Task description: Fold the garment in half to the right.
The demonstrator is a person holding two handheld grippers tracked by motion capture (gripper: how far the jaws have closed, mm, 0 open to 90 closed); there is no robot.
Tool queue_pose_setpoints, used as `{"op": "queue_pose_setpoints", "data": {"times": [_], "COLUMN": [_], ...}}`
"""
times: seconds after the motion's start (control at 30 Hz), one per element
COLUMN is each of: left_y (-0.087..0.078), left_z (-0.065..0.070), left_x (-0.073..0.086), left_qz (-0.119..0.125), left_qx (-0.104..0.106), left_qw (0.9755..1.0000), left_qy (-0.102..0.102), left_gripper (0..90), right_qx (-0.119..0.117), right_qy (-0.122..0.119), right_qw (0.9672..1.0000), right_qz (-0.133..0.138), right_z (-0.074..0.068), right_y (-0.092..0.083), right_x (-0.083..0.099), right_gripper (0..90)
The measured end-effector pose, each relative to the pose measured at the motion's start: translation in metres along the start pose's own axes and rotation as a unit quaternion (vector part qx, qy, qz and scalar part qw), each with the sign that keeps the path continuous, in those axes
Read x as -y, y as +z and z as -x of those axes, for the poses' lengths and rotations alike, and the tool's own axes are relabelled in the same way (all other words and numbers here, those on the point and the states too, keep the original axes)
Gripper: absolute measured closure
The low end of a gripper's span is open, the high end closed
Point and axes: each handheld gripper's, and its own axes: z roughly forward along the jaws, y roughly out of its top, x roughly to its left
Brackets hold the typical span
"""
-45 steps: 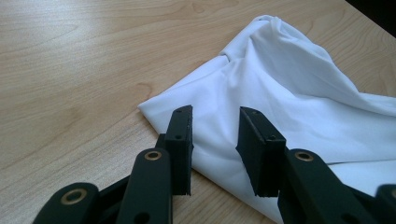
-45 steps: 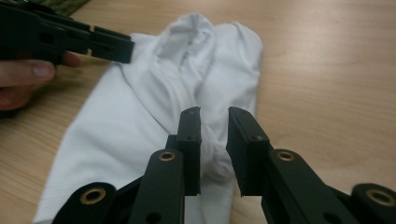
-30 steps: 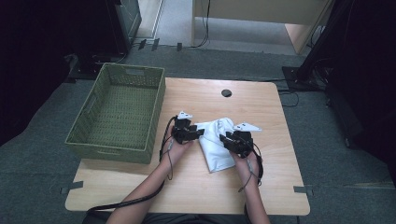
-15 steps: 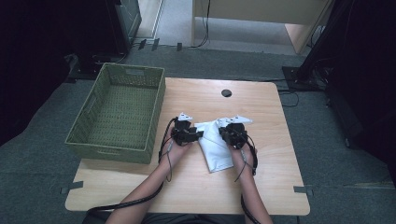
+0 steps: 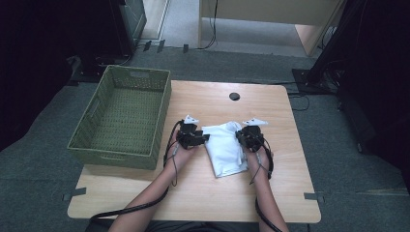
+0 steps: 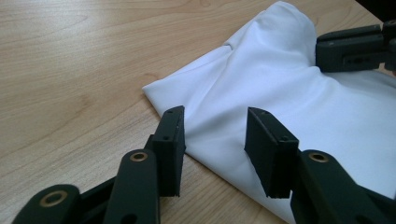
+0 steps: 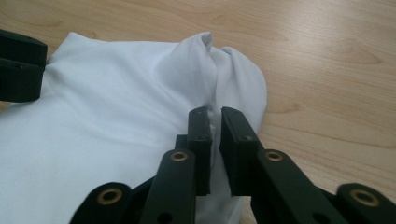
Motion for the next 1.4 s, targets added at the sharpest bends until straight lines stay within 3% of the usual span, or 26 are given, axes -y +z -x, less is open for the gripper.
{"op": "queue_pose_setpoints", "data": {"times": [0.3,0.43,0.67,0.9,1.1,1.4], "left_y": [-0.001,-0.003,-0.009,-0.010,-0.012,-0.016], "left_z": [0.001,0.001,0.007,0.004,0.002,0.000], "left_x": [-0.002,-0.003,-0.006,-0.006,-0.006,-0.008], "left_qz": [0.002,0.001,0.003,0.001,0.004,0.011], "left_qx": [0.011,0.009,0.010,0.011,0.009,0.001], "left_qw": [0.9998,0.9997,0.9999,0.9999,0.9999,0.9999], "left_qy": [-0.017,-0.022,-0.009,-0.010,-0.014,-0.007], "left_gripper": [48.2,44.5,39.4,39.4,38.6,38.0], "right_qx": [-0.039,-0.056,-0.082,-0.083,-0.064,-0.046], "right_qy": [0.013,0.012,0.009,0.005,-0.008,0.009], "right_qw": [0.9985,0.9977,0.9960,0.9964,0.9977,0.9985], "right_qz": [0.037,0.036,0.034,0.019,0.019,0.029], "right_z": [0.003,0.001,-0.001,-0.004,-0.010,-0.016], "right_y": [-0.016,-0.020,-0.027,-0.021,-0.020,-0.019], "right_x": [0.010,0.014,0.023,0.033,0.036,0.040], "right_gripper": [63.7,57.9,53.8,55.6,58.0,60.0]}}
